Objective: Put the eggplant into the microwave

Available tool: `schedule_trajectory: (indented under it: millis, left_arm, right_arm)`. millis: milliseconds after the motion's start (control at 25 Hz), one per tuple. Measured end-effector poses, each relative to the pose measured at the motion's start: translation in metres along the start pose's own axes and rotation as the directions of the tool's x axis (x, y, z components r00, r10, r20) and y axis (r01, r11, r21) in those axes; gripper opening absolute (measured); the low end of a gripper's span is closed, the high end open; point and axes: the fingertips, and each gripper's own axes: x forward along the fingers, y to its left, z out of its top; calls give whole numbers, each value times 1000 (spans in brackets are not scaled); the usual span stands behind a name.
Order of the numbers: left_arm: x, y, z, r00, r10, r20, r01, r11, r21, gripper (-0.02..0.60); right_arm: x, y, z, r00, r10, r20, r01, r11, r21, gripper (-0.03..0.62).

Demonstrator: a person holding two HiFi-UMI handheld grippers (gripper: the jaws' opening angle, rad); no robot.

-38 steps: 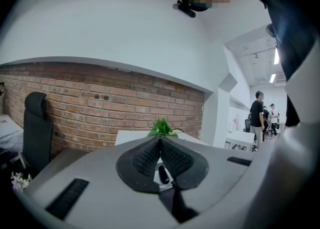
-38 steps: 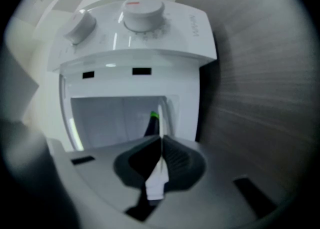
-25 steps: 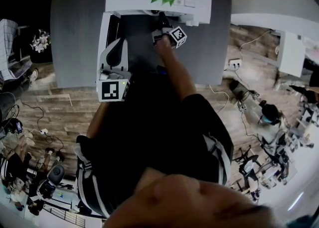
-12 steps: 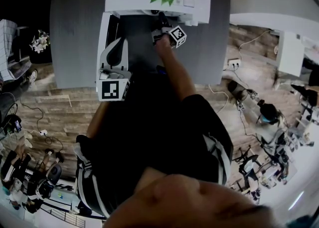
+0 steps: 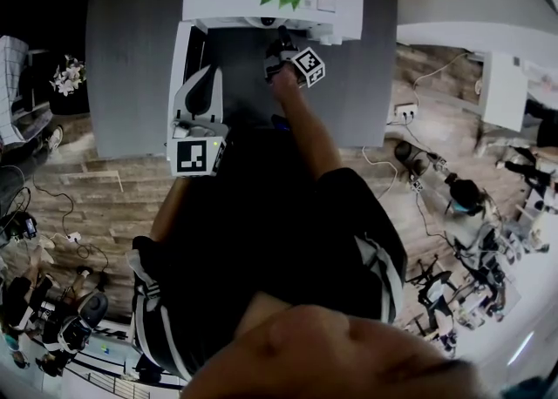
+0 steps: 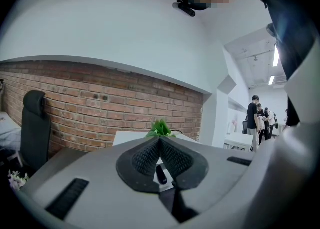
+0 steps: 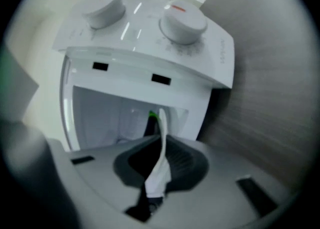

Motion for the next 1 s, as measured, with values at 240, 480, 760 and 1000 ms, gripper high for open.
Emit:
schedule_trajectory:
  millis: [240,480,760,1000]
  left_arm:
    - [-2,-1,1,1000,-5,8,5,1000,-6,35]
    - [-2,-1,-2,1000,-11,3,11,1000,-2,35]
    - [1,2,-4,1000,-12,2,12,1000,-9,35]
    - [5,5,-5,1000,-9,2,9,1000,-17,35]
  right_arm:
    - [-11,15,-2,998,-59,-36,45,945,-324,37]
    - [-23,16,-21,958,-280,-67,134,641,-756,35]
    - [-14,20,-48,928,-358,-100,97,495,-864,35]
    - [0,15,-55,912,-396,-109,102,475,-874,35]
